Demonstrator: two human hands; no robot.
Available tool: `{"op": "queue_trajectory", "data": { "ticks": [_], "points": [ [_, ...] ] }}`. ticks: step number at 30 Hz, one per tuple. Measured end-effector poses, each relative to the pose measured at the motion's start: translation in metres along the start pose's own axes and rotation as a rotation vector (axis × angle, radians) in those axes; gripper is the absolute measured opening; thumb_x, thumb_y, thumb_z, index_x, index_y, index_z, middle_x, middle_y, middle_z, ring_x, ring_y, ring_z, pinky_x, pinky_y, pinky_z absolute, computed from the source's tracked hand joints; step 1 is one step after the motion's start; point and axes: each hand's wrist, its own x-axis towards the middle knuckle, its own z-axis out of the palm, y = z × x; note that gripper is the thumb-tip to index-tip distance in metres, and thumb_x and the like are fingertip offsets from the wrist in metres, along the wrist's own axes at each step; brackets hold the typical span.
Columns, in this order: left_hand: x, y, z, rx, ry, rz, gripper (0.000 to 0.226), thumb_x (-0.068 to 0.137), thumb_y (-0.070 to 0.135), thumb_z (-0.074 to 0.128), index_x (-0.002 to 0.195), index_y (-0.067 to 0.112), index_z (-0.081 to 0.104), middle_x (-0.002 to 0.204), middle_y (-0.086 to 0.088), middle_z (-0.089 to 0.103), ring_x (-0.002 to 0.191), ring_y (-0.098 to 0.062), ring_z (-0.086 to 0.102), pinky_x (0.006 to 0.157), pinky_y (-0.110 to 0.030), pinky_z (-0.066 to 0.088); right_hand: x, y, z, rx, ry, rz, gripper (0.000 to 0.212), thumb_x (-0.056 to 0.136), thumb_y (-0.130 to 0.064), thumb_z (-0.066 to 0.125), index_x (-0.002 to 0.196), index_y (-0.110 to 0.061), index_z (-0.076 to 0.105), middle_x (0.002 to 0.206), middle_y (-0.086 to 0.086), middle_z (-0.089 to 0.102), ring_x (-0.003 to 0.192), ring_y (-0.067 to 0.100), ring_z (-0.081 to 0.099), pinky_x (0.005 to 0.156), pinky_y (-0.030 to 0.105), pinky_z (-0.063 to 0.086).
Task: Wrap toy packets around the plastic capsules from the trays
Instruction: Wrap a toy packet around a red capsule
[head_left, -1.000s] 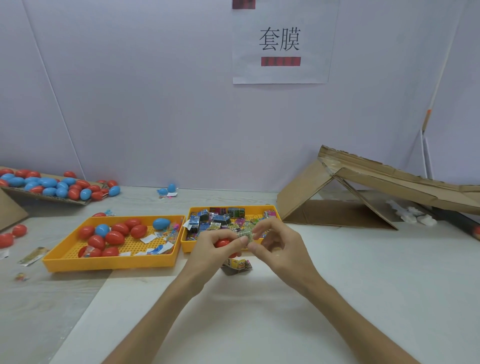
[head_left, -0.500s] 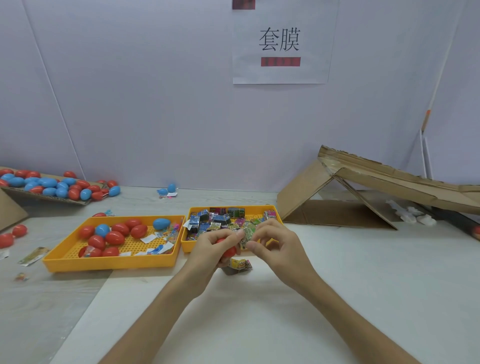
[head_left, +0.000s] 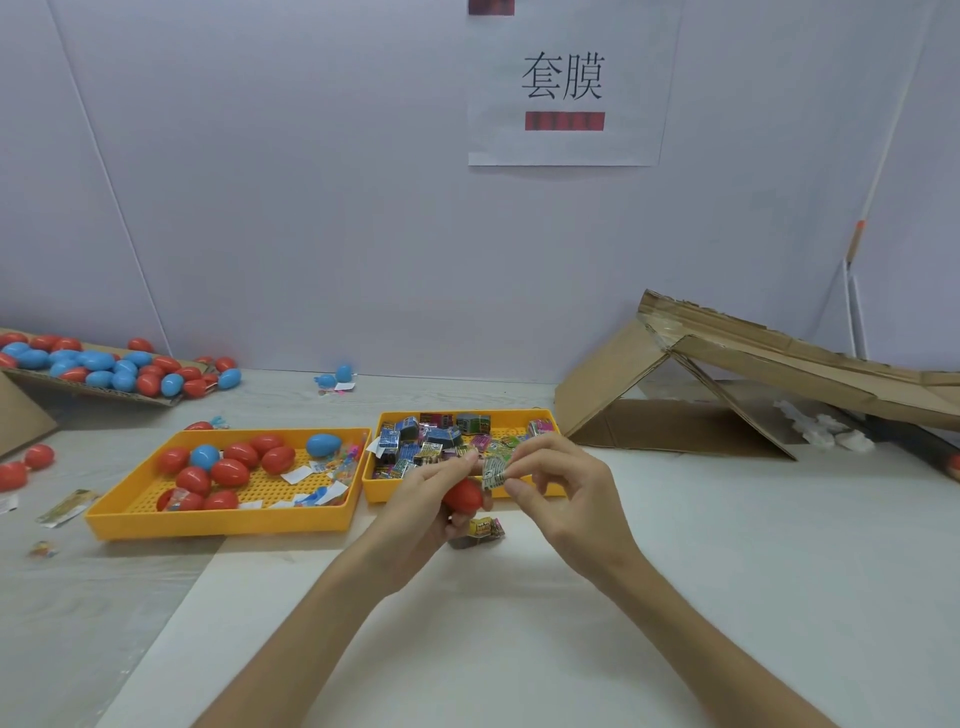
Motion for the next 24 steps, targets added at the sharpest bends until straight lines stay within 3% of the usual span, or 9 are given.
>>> {"op": "queue_trajectory", "data": {
  "ticks": [8,12,14,18,24],
  "points": [
    [0.0006,0.0004,0.0028,-0.084,-0.038,-0.04,0.025,0.102,0.029,0.049,0.107,0.008,0.06,0.077,-0.013,0.062,0.056,-0.015,0.038,0.055,-0.026,0.028,0.0019,0.0005,-0.0023,0.096,0.058,0.083,0.009,0.081,-0.009,0.07,0.078,-0.017,0.074,0.086,-0.008,0.069,0.083,0.015,0.064,0.068,0.022,0.046],
    [-0.0019,0.0022,0.0023,-0.109,-0.082,-0.039,0.028,0.086,0.03,0.059,0.104,0.01,0.065,0.08,-0.014,0.062,0.061,-0.016,0.039,0.062,-0.029,0.028,0.0028,-0.0008,-0.0029,0.235,0.079,0.171,0.008,0.081,-0.013,0.069,0.077,-0.02,0.073,0.078,-0.009,0.069,0.074,0.007,0.06,0.068,0.017,0.046],
    [-0.0018,0.0018,0.0014,-0.11,-0.081,-0.045,0.027,0.091,0.027,0.054,0.109,0.009,0.065,0.082,-0.013,0.063,0.063,-0.016,0.04,0.064,-0.029,0.029,0.0031,-0.0007,-0.0029,0.289,0.091,0.219,0.01,0.08,-0.016,0.07,0.074,-0.022,0.074,0.074,-0.01,0.068,0.07,0.005,0.059,0.067,0.016,0.046],
    [0.0,-0.0001,-0.0002,-0.113,-0.064,-0.061,0.027,0.101,0.017,0.042,0.114,0.008,0.063,0.082,-0.013,0.064,0.063,-0.015,0.042,0.064,-0.029,0.03,0.0033,-0.0008,-0.0028,0.373,0.072,0.267,0.011,0.081,-0.016,0.07,0.075,-0.024,0.075,0.07,-0.007,0.067,0.063,0.009,0.06,0.064,0.017,0.048],
    [0.0014,0.001,-0.0037,-0.103,-0.085,-0.018,0.027,0.09,0.018,0.053,0.108,0.01,0.071,0.088,-0.012,0.065,0.063,-0.015,0.047,0.061,-0.028,0.034,0.0037,-0.0011,-0.0043,0.403,0.061,0.282,0.003,0.081,-0.013,0.069,0.079,-0.013,0.071,0.069,-0.002,0.066,0.061,0.014,0.063,0.063,0.016,0.047]
  ]
}}
